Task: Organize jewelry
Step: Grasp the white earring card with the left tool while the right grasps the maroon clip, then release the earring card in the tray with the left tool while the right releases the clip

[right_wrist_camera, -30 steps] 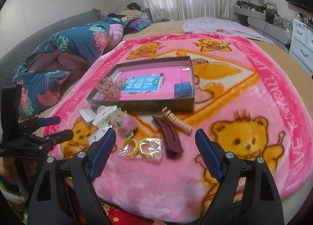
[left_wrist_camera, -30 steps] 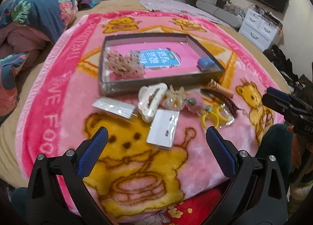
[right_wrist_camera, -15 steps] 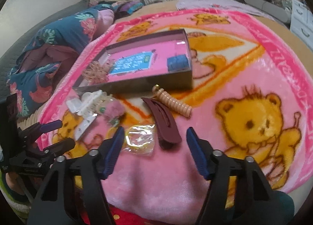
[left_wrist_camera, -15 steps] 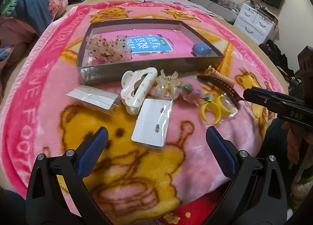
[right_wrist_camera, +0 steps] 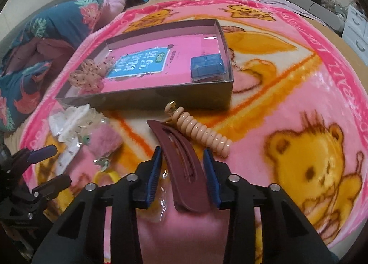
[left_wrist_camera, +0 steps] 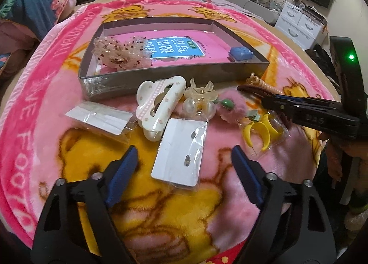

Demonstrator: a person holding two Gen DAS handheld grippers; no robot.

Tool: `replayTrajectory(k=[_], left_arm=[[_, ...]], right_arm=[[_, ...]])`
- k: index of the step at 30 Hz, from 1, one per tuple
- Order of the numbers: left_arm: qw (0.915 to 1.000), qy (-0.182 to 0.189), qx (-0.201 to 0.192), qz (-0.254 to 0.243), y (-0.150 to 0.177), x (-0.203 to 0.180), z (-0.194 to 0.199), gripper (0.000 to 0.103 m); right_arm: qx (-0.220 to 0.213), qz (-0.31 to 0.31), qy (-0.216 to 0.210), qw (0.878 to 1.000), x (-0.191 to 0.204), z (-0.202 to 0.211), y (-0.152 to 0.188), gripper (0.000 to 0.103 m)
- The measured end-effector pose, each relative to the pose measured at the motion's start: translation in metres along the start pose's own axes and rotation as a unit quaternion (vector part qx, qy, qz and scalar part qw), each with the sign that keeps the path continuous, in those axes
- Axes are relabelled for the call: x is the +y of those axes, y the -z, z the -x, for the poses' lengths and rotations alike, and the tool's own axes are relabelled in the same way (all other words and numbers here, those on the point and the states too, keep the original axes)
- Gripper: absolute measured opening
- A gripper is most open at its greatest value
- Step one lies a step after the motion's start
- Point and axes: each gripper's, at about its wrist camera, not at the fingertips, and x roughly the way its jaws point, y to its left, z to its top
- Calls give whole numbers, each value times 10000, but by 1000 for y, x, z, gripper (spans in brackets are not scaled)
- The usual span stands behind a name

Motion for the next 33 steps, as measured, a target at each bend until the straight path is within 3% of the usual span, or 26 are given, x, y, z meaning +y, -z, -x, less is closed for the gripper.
replayTrajectory(k=[3, 7, 9, 22, 33], left_arm=[[10000, 55, 77, -23, -1, -2, -6, 58], [9998, -15, 124, -129, 0, -6, -12, 49], [9998, -38, 100, -143, 1, -5, -11, 31], [9999, 87, -87, -120, 4, -1, 11, 30], [9991, -71, -415, 23, -5, 13, 37, 30]], right_arm=[[-13, 113, 116, 9999, -1, -2, 1, 16], [-131, 17, 40, 9999, -8, 5, 5, 15], [-224, -36, -26, 9997, -11, 12, 8, 15], [-660, -314, -380, 9966, -24, 46, 23, 14], [-855, -108, -682, 9939, -3, 66, 25, 14]])
